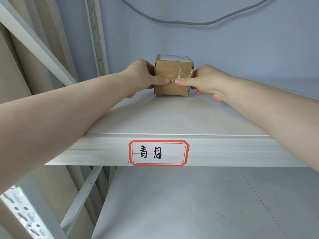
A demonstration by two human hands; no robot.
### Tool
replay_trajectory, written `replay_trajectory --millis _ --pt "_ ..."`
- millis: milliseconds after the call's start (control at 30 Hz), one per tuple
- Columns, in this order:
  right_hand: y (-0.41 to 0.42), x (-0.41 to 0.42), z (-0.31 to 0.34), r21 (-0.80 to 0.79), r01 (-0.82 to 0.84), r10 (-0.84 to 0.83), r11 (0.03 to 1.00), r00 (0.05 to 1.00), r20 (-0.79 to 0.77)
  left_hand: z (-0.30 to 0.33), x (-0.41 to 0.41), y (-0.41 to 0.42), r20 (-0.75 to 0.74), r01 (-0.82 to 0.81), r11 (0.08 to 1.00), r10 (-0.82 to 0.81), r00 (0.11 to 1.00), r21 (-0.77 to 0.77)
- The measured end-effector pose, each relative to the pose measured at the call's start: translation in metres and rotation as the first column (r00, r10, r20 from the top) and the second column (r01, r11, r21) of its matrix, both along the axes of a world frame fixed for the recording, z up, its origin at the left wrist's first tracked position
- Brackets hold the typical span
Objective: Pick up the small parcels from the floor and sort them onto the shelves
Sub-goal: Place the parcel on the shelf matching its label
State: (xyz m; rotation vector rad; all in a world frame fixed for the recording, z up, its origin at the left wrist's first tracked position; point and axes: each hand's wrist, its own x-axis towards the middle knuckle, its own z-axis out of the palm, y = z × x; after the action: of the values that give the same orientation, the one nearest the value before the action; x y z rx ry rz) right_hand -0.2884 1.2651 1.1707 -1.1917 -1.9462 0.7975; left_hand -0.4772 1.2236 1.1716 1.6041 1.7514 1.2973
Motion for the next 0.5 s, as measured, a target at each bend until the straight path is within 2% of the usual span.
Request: replay_trajectory --millis 500 --pt "0.011 0.001 -0.007 0.017 0.022 -0.023 1.000 0.999 0.033 -0.009 0.001 0.009 0.027 0.021 0.999 -0.020 0.999 -0.027"
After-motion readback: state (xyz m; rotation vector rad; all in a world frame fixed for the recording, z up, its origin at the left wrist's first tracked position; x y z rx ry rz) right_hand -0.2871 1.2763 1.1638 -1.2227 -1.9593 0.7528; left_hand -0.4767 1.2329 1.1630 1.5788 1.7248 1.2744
